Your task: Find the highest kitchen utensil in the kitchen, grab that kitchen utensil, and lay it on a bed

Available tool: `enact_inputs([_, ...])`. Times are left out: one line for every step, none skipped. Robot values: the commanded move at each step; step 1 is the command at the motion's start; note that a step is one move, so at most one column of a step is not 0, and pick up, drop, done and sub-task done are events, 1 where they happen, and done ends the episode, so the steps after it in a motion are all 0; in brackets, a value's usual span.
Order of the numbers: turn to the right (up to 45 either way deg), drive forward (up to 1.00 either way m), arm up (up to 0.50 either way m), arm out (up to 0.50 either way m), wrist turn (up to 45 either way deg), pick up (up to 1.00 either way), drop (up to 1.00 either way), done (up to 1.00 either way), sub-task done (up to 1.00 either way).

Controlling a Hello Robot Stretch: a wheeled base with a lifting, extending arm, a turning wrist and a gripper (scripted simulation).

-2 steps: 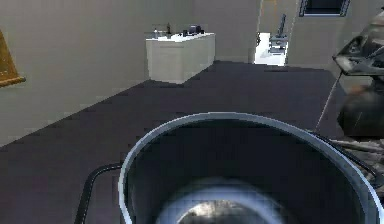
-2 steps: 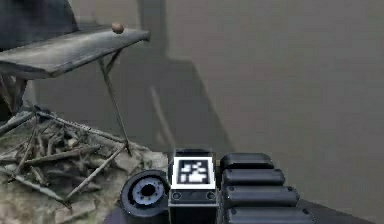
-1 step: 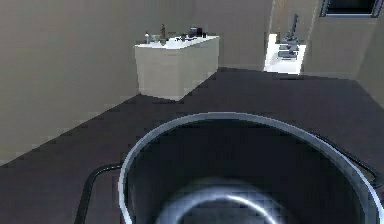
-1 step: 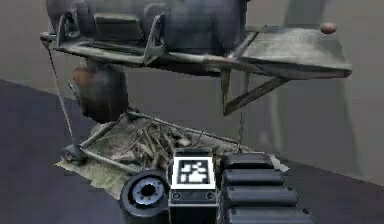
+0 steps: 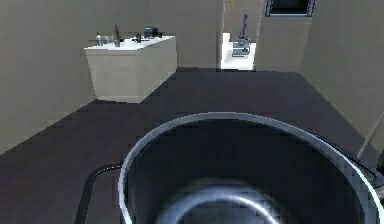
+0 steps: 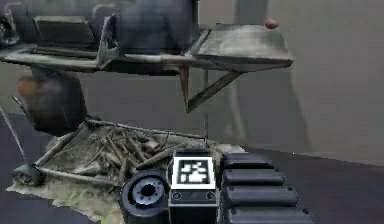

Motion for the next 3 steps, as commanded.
enact_inputs([0.0,0.15,0.0,0.0,0.0,0.0,0.0,0.0,0.0])
enact_inputs([12.0,0.0,0.0,0.0,0.0,0.0,0.0,0.0,0.0])
enact_inputs([3.0,0.0,0.0,0.0,0.0,0.0,0.0,0.0,0.0])
